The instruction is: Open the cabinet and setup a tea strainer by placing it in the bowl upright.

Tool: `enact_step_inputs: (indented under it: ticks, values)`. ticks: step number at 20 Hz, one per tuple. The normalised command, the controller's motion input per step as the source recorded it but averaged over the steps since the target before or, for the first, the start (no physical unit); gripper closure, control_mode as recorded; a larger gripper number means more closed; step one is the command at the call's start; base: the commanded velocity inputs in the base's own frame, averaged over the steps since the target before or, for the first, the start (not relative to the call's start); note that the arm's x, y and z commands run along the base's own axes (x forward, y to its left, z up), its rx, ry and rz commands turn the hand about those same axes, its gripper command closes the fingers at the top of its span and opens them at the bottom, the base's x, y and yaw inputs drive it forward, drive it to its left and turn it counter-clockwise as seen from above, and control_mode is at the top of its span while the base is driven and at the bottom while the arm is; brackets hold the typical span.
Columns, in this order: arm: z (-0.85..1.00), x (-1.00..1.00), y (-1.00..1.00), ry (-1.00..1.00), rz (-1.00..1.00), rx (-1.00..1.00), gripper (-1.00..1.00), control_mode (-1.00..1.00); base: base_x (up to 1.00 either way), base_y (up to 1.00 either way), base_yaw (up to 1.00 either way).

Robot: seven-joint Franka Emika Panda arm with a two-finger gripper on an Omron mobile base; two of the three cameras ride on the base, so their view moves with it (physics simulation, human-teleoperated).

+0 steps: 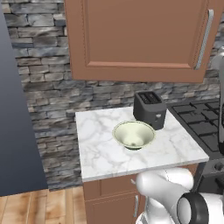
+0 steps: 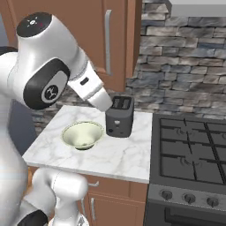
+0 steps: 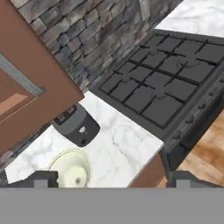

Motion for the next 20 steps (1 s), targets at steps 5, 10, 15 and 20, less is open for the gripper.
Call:
enact_step_inputs:
  ticks: [5,10,15,20]
  values:
    - [-0.02,0.02,-0.79,0.00,0.07,0.84,-1.00,-1.00,0.00,0.00,0.00]
    - [-0.28,0.16,-0.22,0.00,0.11,0.63,-1.00,-1.00,0.00,0.00,0.00]
    - [-0.48,0.20,0.00,-0.01,0.12,0.56,-1.00,-1.00,0.00,0.00,0.00]
    - [-0.40,0.30,0.04,-0.02,0.12,0.46,-1.00,-1.00,0.00,0.00,0.00]
